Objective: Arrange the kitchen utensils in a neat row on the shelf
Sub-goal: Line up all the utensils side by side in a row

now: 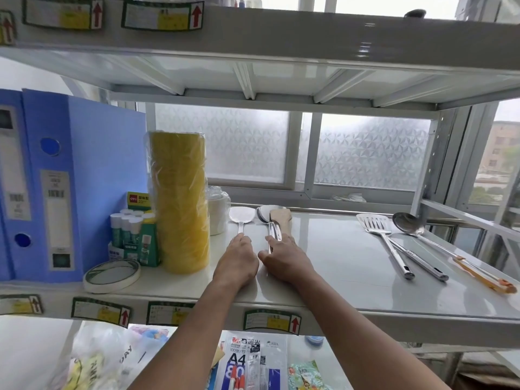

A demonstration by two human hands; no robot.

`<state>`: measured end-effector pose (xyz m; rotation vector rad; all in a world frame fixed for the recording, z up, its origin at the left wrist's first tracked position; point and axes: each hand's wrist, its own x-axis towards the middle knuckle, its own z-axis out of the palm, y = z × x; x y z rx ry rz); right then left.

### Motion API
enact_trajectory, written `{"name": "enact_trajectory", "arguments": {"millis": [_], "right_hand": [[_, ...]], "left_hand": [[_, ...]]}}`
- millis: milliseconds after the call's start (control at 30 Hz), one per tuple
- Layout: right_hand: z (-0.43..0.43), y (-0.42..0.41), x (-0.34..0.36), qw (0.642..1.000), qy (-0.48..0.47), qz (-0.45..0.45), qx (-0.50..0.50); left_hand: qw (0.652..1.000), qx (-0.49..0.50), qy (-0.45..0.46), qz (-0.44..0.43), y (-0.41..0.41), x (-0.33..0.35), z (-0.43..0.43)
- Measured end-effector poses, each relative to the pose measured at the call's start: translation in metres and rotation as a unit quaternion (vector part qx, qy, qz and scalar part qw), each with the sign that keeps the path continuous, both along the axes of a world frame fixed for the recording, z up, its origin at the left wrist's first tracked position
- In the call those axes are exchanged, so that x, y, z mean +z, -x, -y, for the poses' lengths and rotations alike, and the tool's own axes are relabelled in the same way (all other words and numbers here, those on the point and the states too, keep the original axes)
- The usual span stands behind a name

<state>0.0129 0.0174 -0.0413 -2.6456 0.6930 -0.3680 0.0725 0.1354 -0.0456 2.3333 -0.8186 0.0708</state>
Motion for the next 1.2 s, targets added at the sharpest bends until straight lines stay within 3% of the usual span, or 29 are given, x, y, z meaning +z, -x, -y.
{"name": "enact_trajectory", "arguments": {"millis": [500,667,833,1000,1200], "right_hand": [[0.002,0.001,0.000,1.000,-0.003,0.004,0.009],[0.000,0.003,0.001,1.000,-0.008,0.002,0.010],[-0.002,0.007,0.004,1.000,-0.017,0.008,0.015],[0.017,-0.004,-0.002,0.995,-0.083,0.045,0.015],[0.019,0.001,-0.001,0.990,-0.113,0.077,0.026]], "left_hand": [[0.999,0.006,0.031,0.015,0.004,0.002,-0.002],[0.991,0.019,0.031,0.128,0.010,0.002,0.000],[0.975,-0.052,0.059,0.206,0.013,0.003,0.000],[0.974,-0.118,0.081,0.177,0.019,0.005,-0.004],[0.975,-0.110,0.000,0.191,0.016,0.000,-0.001]]}}
